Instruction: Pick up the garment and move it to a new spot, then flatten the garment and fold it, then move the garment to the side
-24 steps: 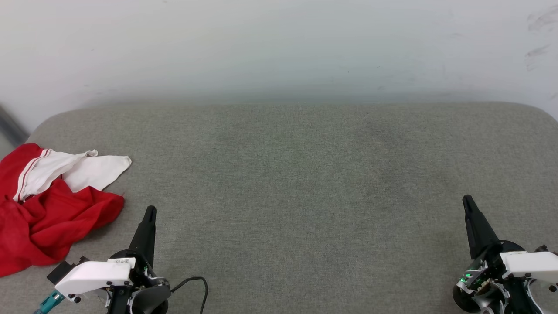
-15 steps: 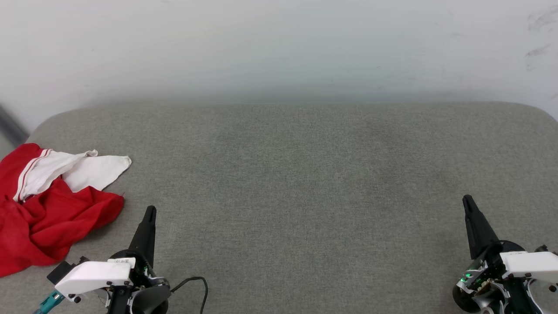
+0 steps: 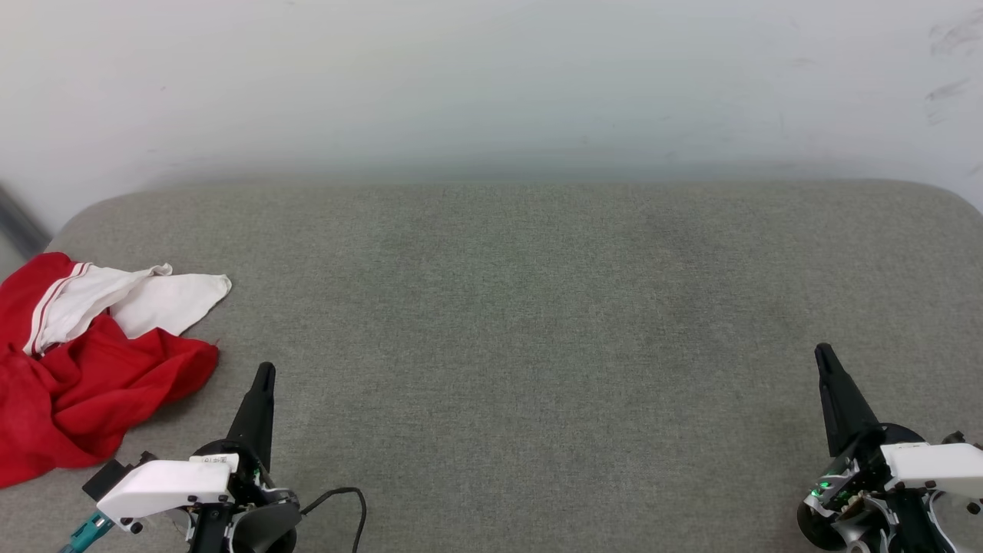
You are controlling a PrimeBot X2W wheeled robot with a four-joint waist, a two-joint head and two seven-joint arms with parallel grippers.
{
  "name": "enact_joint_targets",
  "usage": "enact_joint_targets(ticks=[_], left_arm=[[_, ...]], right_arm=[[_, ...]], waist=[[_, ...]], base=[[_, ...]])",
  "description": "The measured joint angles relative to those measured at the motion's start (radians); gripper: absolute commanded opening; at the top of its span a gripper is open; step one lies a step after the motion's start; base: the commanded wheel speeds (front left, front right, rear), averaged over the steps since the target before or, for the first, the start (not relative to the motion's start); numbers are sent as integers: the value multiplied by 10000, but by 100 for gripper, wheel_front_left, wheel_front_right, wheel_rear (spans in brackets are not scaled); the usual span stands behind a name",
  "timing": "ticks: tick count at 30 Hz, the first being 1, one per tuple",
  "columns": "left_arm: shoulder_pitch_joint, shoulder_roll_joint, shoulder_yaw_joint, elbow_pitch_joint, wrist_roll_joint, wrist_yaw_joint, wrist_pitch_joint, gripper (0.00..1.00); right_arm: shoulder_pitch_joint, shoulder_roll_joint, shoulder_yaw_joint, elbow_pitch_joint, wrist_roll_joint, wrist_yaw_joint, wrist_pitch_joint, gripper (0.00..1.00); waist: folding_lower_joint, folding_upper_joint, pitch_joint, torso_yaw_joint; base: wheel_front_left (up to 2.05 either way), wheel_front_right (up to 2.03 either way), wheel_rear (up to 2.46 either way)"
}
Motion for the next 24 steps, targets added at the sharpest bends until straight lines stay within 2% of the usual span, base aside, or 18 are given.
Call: enact_joint_targets(ticks=[19, 20, 24], left_arm=[[0, 0, 0, 0, 0, -2, 0, 0], [12, 0, -6, 29, 0, 4, -2, 100], [265, -21, -90, 263, 2, 25, -50, 100]], right_arm=[[0, 0, 0, 0, 0, 0, -2, 0], [16, 0, 4, 25, 2, 0, -2, 100], [306, 6, 36, 240, 2, -2, -44, 100]], waist=[[0, 0, 0, 0], [0, 0, 0, 0], [0, 0, 1, -1]], base=[[0, 0, 0], [0, 0, 0], [0, 0, 0]])
